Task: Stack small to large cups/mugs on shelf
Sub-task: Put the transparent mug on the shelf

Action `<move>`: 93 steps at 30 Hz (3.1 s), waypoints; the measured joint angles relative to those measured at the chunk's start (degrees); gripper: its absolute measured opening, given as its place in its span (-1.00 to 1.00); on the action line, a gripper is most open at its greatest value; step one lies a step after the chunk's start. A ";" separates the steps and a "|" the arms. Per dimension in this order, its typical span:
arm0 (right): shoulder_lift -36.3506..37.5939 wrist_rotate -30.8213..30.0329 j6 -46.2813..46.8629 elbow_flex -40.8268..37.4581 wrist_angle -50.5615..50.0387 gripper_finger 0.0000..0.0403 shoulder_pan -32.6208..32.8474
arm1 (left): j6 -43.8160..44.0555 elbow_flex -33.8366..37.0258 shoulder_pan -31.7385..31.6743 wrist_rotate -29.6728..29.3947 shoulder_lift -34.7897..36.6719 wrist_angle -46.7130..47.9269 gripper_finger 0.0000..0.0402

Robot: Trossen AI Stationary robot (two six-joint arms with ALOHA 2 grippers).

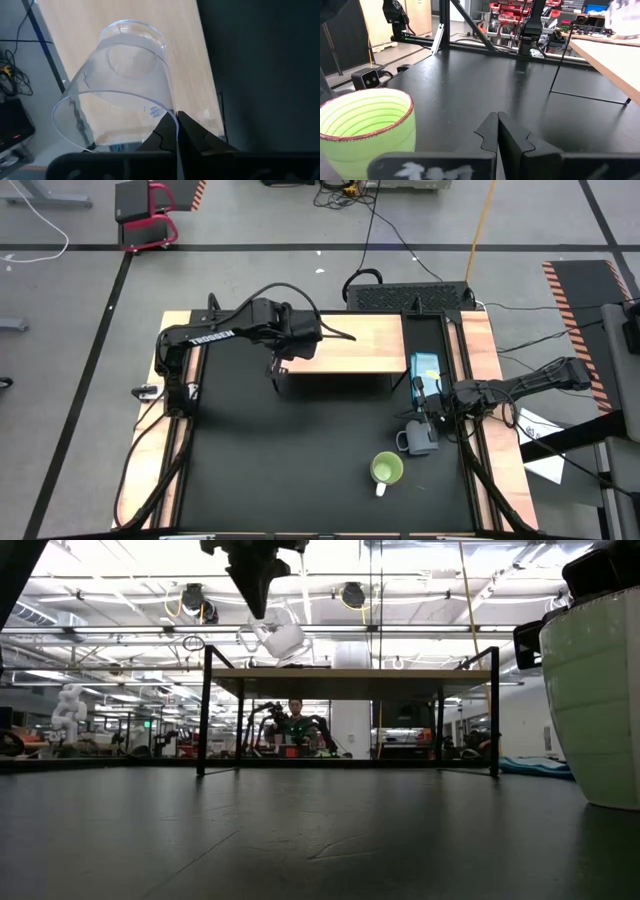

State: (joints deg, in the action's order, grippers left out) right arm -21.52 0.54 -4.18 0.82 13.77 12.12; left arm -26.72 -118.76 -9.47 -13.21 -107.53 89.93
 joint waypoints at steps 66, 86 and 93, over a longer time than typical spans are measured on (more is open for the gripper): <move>-1.29 -0.02 -0.86 0.00 4.82 -1.00 0.00 | 27.93 10.43 26.26 10.88 10.55 0.03 -1.00; -1.29 -0.02 -0.62 0.02 4.84 -1.00 -0.02 | 39.07 35.82 34.73 13.11 10.47 -16.89 -1.00; -1.27 -0.02 -0.69 0.00 4.84 -1.00 -0.02 | 39.28 37.99 34.91 13.32 8.08 -18.22 -1.00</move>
State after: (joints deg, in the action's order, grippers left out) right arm -22.79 0.51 -4.86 0.82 18.61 12.10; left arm 12.56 -80.77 25.43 0.11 -99.45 71.71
